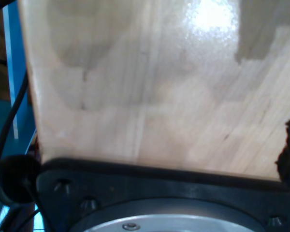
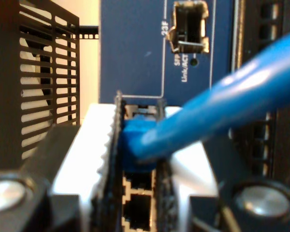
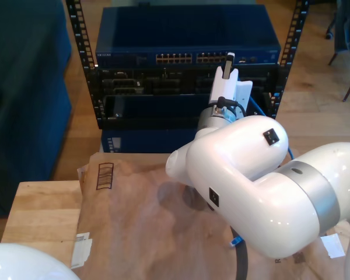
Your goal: Grab the cable and plug it in
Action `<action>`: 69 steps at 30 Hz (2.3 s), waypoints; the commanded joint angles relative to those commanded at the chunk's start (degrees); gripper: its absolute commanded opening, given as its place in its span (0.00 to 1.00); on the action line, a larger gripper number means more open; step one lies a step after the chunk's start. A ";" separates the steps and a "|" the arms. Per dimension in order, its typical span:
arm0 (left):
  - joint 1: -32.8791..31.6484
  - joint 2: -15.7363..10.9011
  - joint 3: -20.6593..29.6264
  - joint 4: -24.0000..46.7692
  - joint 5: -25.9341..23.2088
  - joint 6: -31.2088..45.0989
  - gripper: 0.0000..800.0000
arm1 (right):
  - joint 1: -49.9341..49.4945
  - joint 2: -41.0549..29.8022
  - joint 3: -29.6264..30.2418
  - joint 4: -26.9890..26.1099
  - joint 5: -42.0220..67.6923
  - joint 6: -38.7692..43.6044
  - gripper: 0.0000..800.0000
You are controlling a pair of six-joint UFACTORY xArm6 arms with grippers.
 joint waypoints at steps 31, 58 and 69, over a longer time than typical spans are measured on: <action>0.00 0.00 0.00 0.00 0.00 0.00 1.00 | 0.18 -7.74 11.16 -0.53 1.05 0.53 0.44; 0.00 -0.09 0.00 0.00 0.00 0.00 1.00 | 0.53 -7.82 9.41 -0.53 5.63 0.53 0.37; 0.00 0.00 0.00 0.00 0.00 0.00 1.00 | 3.08 -30.15 33.58 -0.09 21.80 0.44 0.67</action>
